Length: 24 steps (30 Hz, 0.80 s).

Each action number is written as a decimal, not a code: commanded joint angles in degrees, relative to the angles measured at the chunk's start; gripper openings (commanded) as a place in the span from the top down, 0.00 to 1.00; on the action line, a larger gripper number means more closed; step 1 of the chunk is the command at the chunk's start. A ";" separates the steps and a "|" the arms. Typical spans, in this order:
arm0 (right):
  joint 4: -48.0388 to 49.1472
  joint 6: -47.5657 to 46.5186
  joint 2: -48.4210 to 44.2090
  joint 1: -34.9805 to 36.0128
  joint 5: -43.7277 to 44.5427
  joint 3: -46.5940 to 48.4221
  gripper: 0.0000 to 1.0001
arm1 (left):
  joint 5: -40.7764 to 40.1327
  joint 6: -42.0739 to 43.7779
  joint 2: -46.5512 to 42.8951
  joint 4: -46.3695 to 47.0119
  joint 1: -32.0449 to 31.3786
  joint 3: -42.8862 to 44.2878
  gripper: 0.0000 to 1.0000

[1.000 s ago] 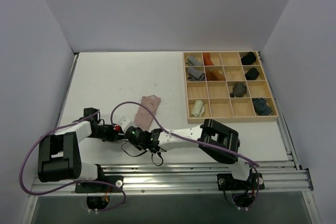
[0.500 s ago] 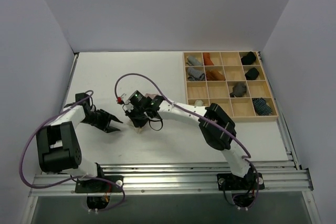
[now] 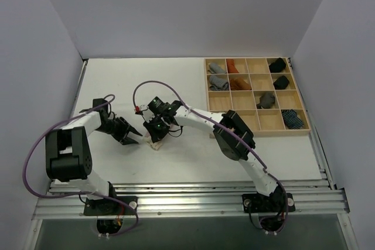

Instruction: Roll the underwear

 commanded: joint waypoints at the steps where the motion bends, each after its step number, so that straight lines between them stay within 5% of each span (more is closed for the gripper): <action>1: -1.85 -0.14 0.25 -1.07 -2.29 2.97 1.00 | 1.63 2.20 1.29 2.51 -2.28 3.74 0.52; 12: -0.09 0.48 0.07 -1.77 -2.21 4.99 0.83 | -5.31 0.54 0.76 -0.31 -4.57 6.73 0.52; 24: 2.19 2.85 2.18 -3.53 -2.56 4.91 0.83 | -5.84 0.80 1.02 1.71 -8.43 7.53 0.57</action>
